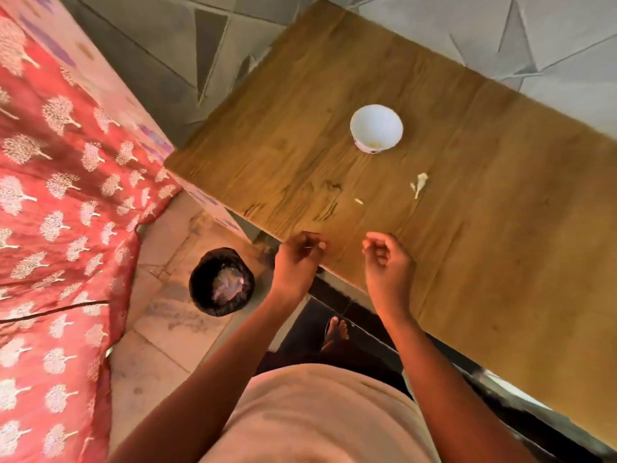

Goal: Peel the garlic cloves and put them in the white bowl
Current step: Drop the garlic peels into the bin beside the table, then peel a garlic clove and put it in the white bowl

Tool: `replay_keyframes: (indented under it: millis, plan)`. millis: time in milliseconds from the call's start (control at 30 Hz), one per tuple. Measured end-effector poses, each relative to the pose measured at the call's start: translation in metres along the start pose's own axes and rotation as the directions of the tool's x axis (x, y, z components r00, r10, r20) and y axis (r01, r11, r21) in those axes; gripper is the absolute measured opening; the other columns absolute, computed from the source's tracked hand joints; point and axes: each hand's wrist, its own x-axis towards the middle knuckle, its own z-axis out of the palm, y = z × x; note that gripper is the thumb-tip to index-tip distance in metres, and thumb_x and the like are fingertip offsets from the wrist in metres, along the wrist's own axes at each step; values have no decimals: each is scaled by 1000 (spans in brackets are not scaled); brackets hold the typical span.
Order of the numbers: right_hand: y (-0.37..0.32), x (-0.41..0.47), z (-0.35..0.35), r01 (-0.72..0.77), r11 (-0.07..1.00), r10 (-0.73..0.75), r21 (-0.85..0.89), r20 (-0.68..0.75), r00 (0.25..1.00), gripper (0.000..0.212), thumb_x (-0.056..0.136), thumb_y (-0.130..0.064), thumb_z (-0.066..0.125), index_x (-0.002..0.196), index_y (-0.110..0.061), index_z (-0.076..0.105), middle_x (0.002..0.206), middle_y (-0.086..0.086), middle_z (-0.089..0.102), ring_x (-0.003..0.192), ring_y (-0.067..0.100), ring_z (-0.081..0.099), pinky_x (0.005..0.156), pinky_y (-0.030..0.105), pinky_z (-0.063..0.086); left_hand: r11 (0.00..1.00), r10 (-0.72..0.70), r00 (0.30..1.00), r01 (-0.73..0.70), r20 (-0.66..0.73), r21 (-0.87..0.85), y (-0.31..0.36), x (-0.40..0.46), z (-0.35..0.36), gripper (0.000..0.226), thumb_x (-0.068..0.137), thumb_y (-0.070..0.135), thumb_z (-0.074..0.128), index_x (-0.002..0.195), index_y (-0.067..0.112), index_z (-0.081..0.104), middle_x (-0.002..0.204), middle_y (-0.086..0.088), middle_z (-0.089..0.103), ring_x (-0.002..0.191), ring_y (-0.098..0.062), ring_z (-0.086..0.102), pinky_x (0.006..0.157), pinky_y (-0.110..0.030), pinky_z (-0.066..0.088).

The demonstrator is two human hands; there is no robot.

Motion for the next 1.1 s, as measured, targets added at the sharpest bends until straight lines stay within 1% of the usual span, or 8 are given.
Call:
replay_keyframes:
  millis: [100,233,400,633,767,867,967,1100]
  plan:
    - [19,22,-25,27,999,-28,-41,-39,999,28,90,7,64,111,-10,71,101,2,72,91,8,70,80,18,57,964,146,989,-143,6,225,12,21,38,14,92,2,65,97,10,75,97,3,73,86,-13,67,78,-20,51]
    - [49,49,-36,114,978,-119,-172,-19,993,34,87,5,64,118,-9,69,108,7,69,94,13,68,82,17,55,817,336,942,-290,-1,499,16,58,68,35,85,-7,61,112,12,75,117,-6,64,96,-18,62,83,-17,43]
    - [75,61,-32,248,936,-239,-251,67,969,37,91,1,59,127,-3,66,133,13,56,124,26,58,99,37,55,542,472,861,-452,189,708,22,94,75,21,90,6,68,108,14,75,119,-13,60,113,-36,55,96,-47,48]
    - [79,64,-32,322,905,-318,-279,60,946,30,91,1,59,119,4,68,131,15,58,127,27,56,104,38,51,401,428,839,-510,337,761,28,116,73,12,98,14,57,108,8,61,114,-12,54,100,-34,54,78,-52,54]
    - [72,64,-32,252,910,-251,-330,46,967,30,92,0,63,121,-1,69,132,11,60,126,20,56,110,24,44,542,548,795,-574,260,614,57,133,74,14,96,-1,56,107,4,64,108,-13,60,85,-33,62,68,-47,55]
    - [68,63,-30,260,889,-256,-378,61,965,30,96,-8,57,124,-3,68,135,9,57,129,19,54,108,31,47,548,612,775,-561,160,621,94,163,77,16,95,4,62,109,6,70,113,-13,67,85,-38,67,58,-47,56]
    - [64,61,-30,242,878,-237,-412,64,969,33,96,-8,59,128,-3,65,140,6,54,132,19,52,108,36,49,408,621,746,-568,239,715,122,195,80,23,88,5,69,108,14,75,119,-9,68,101,-40,67,63,-48,59]
    - [59,61,-27,236,853,-236,-466,60,970,36,96,-7,58,130,-3,63,143,4,51,133,20,51,106,39,51,186,399,771,-598,496,780,137,225,83,35,91,5,60,119,22,74,125,-6,67,115,-35,64,84,-48,58]
